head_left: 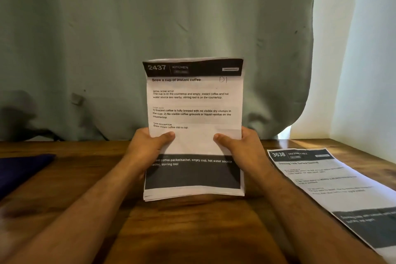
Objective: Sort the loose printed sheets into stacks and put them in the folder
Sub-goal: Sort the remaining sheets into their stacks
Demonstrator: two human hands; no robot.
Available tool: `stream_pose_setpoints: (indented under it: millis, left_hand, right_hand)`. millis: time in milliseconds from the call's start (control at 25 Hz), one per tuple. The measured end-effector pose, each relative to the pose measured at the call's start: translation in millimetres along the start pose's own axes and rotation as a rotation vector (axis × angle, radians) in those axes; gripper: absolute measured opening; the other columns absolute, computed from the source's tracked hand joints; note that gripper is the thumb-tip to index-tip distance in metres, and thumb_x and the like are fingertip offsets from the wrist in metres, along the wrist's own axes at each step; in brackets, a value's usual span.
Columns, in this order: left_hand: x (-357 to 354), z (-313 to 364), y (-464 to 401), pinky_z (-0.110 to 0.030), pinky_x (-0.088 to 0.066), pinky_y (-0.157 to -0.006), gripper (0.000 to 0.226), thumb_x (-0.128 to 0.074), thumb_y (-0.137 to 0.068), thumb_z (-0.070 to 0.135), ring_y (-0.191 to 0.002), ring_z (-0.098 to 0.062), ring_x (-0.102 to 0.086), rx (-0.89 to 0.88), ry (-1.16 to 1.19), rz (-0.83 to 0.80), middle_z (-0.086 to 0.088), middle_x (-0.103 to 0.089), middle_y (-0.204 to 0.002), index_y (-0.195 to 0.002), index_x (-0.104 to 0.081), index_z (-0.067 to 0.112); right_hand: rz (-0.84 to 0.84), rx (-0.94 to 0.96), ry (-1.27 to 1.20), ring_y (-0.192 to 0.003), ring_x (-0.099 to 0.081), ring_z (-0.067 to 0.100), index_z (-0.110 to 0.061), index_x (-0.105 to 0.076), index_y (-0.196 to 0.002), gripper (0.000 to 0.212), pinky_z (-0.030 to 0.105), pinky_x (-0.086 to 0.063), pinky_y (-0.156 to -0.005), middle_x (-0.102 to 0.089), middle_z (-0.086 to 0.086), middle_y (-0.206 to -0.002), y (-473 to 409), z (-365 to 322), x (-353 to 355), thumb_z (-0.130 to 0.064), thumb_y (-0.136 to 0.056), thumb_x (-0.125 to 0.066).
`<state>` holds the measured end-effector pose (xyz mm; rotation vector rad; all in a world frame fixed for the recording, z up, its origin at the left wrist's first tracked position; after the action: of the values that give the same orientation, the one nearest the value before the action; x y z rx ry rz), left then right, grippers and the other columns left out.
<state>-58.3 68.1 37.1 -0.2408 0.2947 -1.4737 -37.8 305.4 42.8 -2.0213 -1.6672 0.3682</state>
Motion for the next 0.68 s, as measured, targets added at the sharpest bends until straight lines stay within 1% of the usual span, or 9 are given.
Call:
stream_pose_setpoints:
  millis: [80, 160, 240, 320, 400, 480, 560, 600, 680]
  left_hand:
    - [0.4, 10.7, -1.7, -0.042, -0.058, -0.089, 0.008, -0.069, -0.095, 0.018, -0.094, -0.021, -0.074, -0.074, -0.133, 0.088, -0.003, -0.077, -0.109, -0.1, -0.072, 0.023]
    - [-5.5, 22.4, 1.8, -0.036, -0.058, -0.086, 0.017, -0.066, -0.096, 0.022, -0.095, -0.015, -0.07, -0.181, -0.276, 0.13, 0.001, -0.075, -0.115, -0.113, -0.071, 0.023]
    - [-17.5, 33.1, 9.9, -0.022, -0.054, -0.073, 0.025, -0.063, -0.097, 0.024, -0.091, -0.006, -0.066, -0.304, -0.377, 0.124, 0.008, -0.072, -0.116, -0.122, -0.068, 0.023]
    - [-24.6, 38.8, 15.7, -0.016, -0.049, -0.071, 0.029, -0.064, -0.097, 0.026, -0.098, -0.008, -0.064, -0.355, -0.379, 0.117, 0.01, -0.071, -0.117, -0.126, -0.066, 0.025]
    - [-24.2, 40.5, 17.0, -0.02, -0.052, -0.075, 0.028, -0.067, -0.094, 0.032, -0.099, -0.008, -0.065, -0.33, -0.285, 0.102, 0.013, -0.07, -0.112, -0.123, -0.066, 0.028]
    - [-19.1, 36.6, 15.7, -0.025, -0.055, -0.079, 0.02, -0.068, -0.091, 0.041, -0.095, -0.005, -0.067, -0.252, -0.142, 0.064, 0.017, -0.071, -0.105, -0.11, -0.067, 0.034]
    - [-14.5, 28.8, 14.1, -0.031, -0.057, -0.08, 0.017, -0.066, -0.092, 0.044, -0.094, -0.01, -0.071, -0.163, -0.058, 0.031, 0.011, -0.076, -0.103, -0.103, -0.07, 0.032]
    - [-14.0, 23.7, 13.2, -0.035, -0.058, -0.083, 0.019, -0.065, -0.094, 0.041, -0.094, -0.014, -0.072, -0.128, -0.06, 0.02, 0.007, -0.077, -0.104, -0.105, -0.072, 0.027]
    - [-16.2, 17.1, 12.1, -0.04, -0.059, -0.089, 0.024, -0.063, -0.097, 0.034, -0.096, -0.018, -0.073, -0.104, -0.096, 0.015, 0.0, -0.077, -0.108, -0.113, -0.072, 0.019]
  right_hand:
    - [0.06, 0.109, 0.23, -0.077, -0.063, -0.014, -0.03, -0.068, -0.111, 0.026, 0.006, -0.049, -0.065, -0.064, -0.031, -0.081, 2.4, -13.6, -2.8, -0.031, -0.085, -0.073]
    - [0.128, 0.195, 0.286, -0.074, -0.058, -0.016, -0.029, -0.067, -0.114, 0.029, 0.002, -0.042, -0.064, -0.058, -0.031, -0.084, 2.6, -25.2, -7.2, -0.033, -0.086, -0.072]
    - [0.147, 0.26, 0.301, -0.077, -0.054, -0.017, -0.032, -0.062, -0.119, 0.031, 0.002, -0.04, -0.063, -0.056, -0.03, -0.093, 2.5, -36.6, -14.6, -0.033, -0.088, -0.069]
    - [0.128, 0.278, 0.256, -0.08, -0.054, -0.024, -0.038, -0.056, -0.116, 0.031, -0.001, -0.041, -0.056, -0.054, -0.034, -0.091, 2.8, -42.3, -20.1, -0.033, -0.089, -0.069]
    - [0.114, 0.265, 0.187, -0.083, -0.052, -0.029, -0.039, -0.054, -0.115, 0.034, -0.001, -0.042, -0.059, -0.056, -0.032, -0.089, 3.9, -40.9, -20.0, -0.033, -0.086, -0.072]
    - [0.121, 0.241, 0.165, -0.09, -0.06, -0.015, -0.033, -0.058, -0.117, 0.04, 0.008, -0.049, -0.07, -0.063, -0.027, -0.095, 6.3, -37.6, -15.2, -0.039, -0.081, -0.075]
    - [0.133, 0.216, 0.173, -0.093, -0.063, -0.004, -0.032, -0.059, -0.116, 0.042, 0.018, -0.051, -0.078, -0.065, -0.024, -0.099, 7.2, -33.8, -6.1, -0.042, -0.079, -0.076]
    - [0.138, 0.21, 0.174, -0.091, -0.064, -0.004, -0.034, -0.058, -0.111, 0.037, 0.018, -0.051, -0.076, -0.064, -0.026, -0.097, 7.0, -32.6, -0.8, -0.041, -0.08, -0.076]
    - [0.129, 0.212, 0.181, -0.082, -0.062, -0.008, -0.04, -0.055, -0.103, 0.027, 0.013, -0.049, -0.07, -0.059, -0.033, -0.09, 6.2, -32.8, 5.3, -0.036, -0.084, -0.074]
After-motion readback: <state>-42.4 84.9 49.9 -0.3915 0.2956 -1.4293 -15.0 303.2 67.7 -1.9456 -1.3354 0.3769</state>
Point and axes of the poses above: each hand's wrist, its own y-axis away from the middle knuckle, its own x-axis out of the back of the hand, z = x × y, the point moved 5 cm from there along -y, towards the middle knuckle
